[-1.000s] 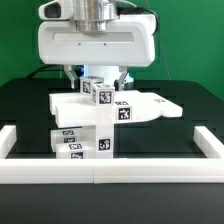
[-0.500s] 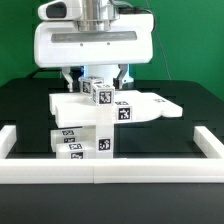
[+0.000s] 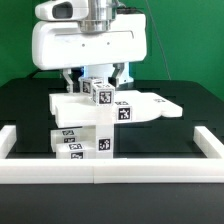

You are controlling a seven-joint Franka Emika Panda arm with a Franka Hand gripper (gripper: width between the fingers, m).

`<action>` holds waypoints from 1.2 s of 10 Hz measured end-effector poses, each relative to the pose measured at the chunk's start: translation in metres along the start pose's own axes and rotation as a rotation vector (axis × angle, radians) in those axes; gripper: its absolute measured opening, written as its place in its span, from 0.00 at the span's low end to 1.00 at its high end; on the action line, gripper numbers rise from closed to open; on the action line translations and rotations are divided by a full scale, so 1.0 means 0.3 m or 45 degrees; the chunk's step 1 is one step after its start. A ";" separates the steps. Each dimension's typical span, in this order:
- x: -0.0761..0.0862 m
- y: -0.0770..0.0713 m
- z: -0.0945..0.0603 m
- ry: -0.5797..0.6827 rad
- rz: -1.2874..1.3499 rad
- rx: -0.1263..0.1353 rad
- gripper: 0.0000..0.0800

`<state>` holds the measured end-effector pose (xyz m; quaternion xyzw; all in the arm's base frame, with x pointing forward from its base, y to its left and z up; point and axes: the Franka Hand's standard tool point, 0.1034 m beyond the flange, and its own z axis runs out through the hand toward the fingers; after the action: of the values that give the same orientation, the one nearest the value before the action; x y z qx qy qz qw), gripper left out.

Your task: Assemble chair

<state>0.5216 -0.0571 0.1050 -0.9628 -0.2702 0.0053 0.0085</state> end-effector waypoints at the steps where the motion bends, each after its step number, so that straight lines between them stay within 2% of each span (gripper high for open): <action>1: 0.000 0.000 0.000 0.000 0.005 0.000 0.81; 2: 0.000 0.000 0.000 0.000 0.005 0.000 0.68; 3: -0.001 0.000 0.000 0.000 0.006 0.000 0.68; 4: -0.001 0.001 0.000 0.000 0.006 0.000 0.43; 5: -0.001 0.001 0.000 0.000 0.006 0.000 0.34; 7: -0.002 0.001 0.001 -0.001 0.030 0.000 0.34; 12: -0.001 0.001 0.000 0.005 0.572 0.009 0.34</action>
Offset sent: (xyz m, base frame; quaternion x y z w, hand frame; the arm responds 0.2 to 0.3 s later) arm 0.0000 0.0000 0.0000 0.0000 0.0000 0.0000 1.0000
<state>0.5215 -0.0574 0.1048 -0.9987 -0.0487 0.0062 0.0108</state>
